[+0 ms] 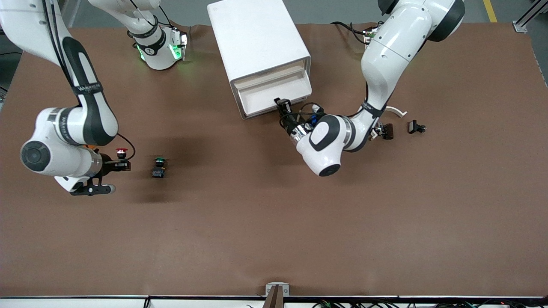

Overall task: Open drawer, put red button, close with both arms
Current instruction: 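Carry the red button toward the drawer while the left gripper releases and withdraws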

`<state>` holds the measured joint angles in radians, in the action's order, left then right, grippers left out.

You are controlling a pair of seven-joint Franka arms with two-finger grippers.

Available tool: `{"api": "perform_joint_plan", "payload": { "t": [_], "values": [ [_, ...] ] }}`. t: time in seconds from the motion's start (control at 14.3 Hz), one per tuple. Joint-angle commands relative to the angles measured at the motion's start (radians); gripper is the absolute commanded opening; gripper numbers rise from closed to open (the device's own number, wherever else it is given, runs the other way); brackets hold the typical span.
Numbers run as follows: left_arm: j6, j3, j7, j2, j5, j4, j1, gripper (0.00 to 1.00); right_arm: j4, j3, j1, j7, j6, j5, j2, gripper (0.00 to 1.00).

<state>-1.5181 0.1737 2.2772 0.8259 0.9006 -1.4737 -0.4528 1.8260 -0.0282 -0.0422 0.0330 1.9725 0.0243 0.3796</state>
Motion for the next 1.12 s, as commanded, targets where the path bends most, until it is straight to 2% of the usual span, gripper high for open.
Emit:
{"api": "perform_joint_plan", "payload": {
  "t": [0.0, 0.14, 0.28, 0.35, 0.42, 0.49, 0.63, 0.77, 0.91, 1.05],
  "values": [
    [0.007, -0.036, -0.001, 0.022, 0.011, 0.081, 0.003, 0.07, -0.021, -0.002, 0.073, -0.158, -0.128, 0.017, -0.068, 0.28],
    [0.003, -0.048, -0.002, 0.029, 0.011, 0.107, 0.014, 0.1, -0.024, -0.006, 0.137, -0.29, -0.21, 0.016, -0.12, 0.28],
    [-0.005, -0.068, -0.008, 0.03, 0.011, 0.128, 0.016, 0.15, -0.08, -0.006, 0.214, -0.44, -0.315, 0.009, -0.143, 0.28],
    [-0.019, -0.072, -0.011, 0.03, 0.011, 0.134, 0.019, 0.25, -0.134, -0.006, 0.26, -0.537, -0.39, 0.003, -0.142, 0.28],
    [-0.025, -0.072, -0.015, 0.03, 0.011, 0.136, 0.022, 0.67, -0.177, -0.007, 0.301, -0.623, -0.444, 0.0, -0.14, 0.28],
    [-0.025, -0.074, -0.013, 0.026, 0.011, 0.138, 0.023, 1.0, -0.213, -0.007, 0.355, -0.724, -0.487, -0.001, -0.14, 0.28],
    [-0.022, -0.072, -0.021, 0.016, 0.008, 0.156, 0.054, 1.0, -0.266, -0.007, 0.471, -0.951, -0.527, -0.047, -0.139, 0.28],
    [-0.022, -0.074, -0.066, 0.016, 0.0, 0.196, 0.057, 1.0, -0.292, -0.006, 0.542, -1.149, -0.521, -0.125, -0.133, 0.28],
    [-0.024, -0.132, -0.125, 0.013, -0.002, 0.228, 0.057, 1.0, -0.321, -0.006, 0.602, -1.313, -0.505, -0.191, -0.119, 0.28],
    [-0.024, -0.206, -0.21, -0.02, -0.011, 0.237, 0.055, 1.0, -0.324, -0.006, 0.665, -1.447, -0.413, -0.213, -0.105, 0.28]
  ]
}}
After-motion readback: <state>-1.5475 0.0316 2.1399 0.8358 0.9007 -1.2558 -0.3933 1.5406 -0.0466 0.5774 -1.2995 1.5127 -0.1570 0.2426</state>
